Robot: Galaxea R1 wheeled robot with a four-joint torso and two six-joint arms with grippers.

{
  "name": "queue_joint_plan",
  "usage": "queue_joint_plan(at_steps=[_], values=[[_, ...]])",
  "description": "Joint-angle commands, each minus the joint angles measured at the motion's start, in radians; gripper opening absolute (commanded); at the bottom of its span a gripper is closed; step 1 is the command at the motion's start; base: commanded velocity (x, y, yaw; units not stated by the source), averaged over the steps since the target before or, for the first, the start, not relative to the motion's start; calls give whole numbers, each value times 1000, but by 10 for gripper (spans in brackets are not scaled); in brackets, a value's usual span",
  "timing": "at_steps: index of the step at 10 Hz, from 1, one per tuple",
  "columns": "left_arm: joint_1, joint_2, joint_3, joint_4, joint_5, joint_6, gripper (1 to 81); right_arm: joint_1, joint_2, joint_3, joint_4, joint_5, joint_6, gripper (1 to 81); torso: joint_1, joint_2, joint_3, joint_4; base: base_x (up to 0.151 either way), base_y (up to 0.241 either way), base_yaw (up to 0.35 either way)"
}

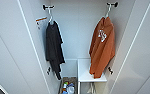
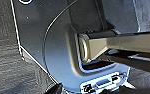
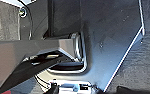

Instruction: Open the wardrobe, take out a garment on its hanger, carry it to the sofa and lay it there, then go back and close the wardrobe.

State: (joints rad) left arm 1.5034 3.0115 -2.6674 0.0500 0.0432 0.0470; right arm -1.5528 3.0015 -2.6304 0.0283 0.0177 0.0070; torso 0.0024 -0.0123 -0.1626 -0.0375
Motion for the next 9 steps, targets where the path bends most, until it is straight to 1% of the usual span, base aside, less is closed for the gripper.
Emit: queue_joint_plan(at_steps=[1,2,3,4,5,6,7,9], values=[[-48,-12,-37,-13,67,7,811,38,-6,0,7,-61,-7,811,0,0,0,0,0,0,0],[-45,-20,-23,-12,63,8,811,29,-19,13,5,-23,-9,811,0,0,0,0,0,0,0],[-38,-38,12,-9,49,10,811,18,-46,58,-5,28,-18,811,0,0,0,0,0,0,0],[-19,-70,62,-6,-17,10,811,10,-75,110,-8,45,-19,811,0,0,0,0,0,0,0],[-4,-112,130,-4,-98,10,811,6,-108,162,-4,56,-18,811,0,0,0,0,0,0,0],[-1,-146,182,-4,-117,10,811,0,-134,205,-2,56,-18,811,0,0,0,0,0,0,0],[-1,-166,216,-4,-118,10,811,-7,-151,242,-2,57,-16,811,0,0,0,0,0,0,0],[1,-184,254,-4,-118,7,811,-5,-148,254,-1,56,-13,811,0,0,0,0,0,0,0]])
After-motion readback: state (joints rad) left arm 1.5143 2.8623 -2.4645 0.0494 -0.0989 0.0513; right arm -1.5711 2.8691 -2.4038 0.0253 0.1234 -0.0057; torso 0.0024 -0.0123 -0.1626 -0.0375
